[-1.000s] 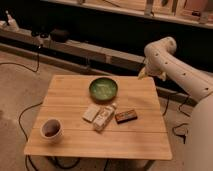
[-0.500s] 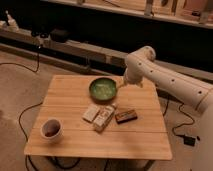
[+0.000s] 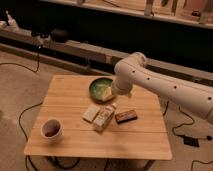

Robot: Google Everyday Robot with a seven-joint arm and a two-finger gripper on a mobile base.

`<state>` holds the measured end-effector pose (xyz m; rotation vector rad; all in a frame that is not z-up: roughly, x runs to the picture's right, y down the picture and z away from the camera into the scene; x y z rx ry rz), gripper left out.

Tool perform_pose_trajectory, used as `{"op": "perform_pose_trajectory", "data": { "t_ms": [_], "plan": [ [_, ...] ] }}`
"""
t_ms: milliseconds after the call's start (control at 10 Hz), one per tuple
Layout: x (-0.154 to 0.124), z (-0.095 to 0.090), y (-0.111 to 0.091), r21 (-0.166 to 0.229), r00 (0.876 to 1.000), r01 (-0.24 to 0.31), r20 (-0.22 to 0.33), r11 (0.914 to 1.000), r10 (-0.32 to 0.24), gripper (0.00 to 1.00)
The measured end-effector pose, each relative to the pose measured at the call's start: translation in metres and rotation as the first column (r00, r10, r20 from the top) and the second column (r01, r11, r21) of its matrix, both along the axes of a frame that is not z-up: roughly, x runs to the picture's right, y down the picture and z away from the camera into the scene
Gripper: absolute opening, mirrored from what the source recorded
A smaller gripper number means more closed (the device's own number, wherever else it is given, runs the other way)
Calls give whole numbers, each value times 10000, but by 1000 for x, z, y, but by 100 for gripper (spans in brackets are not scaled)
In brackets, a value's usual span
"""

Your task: Move the arm in a circular motion

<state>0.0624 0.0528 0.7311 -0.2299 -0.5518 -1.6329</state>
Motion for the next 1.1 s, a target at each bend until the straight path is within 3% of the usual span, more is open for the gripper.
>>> {"op": "perform_pose_trajectory", "data": {
  "t_ms": [200, 300, 500, 600, 800, 900, 1100],
  "plan": [
    [-5, -34, 16, -151, 9989, 405, 227, 9991, -402, 80],
    [2, -58, 37, -382, 9968, 774, 211, 9963, -767, 80],
    [23, -80, 61, -678, 9942, 1065, -93, 9920, -1073, 80],
    [54, -92, 73, -709, 9891, 1241, -714, 9897, -1291, 80],
    [101, -99, 71, -654, 9835, 824, -1562, 9945, -917, 80],
    [134, -98, 57, -356, 9766, 386, -2101, 9986, -453, 80],
    [181, -94, 28, 345, 9601, -198, -2782, 9992, 286, 80]
  ]
}}
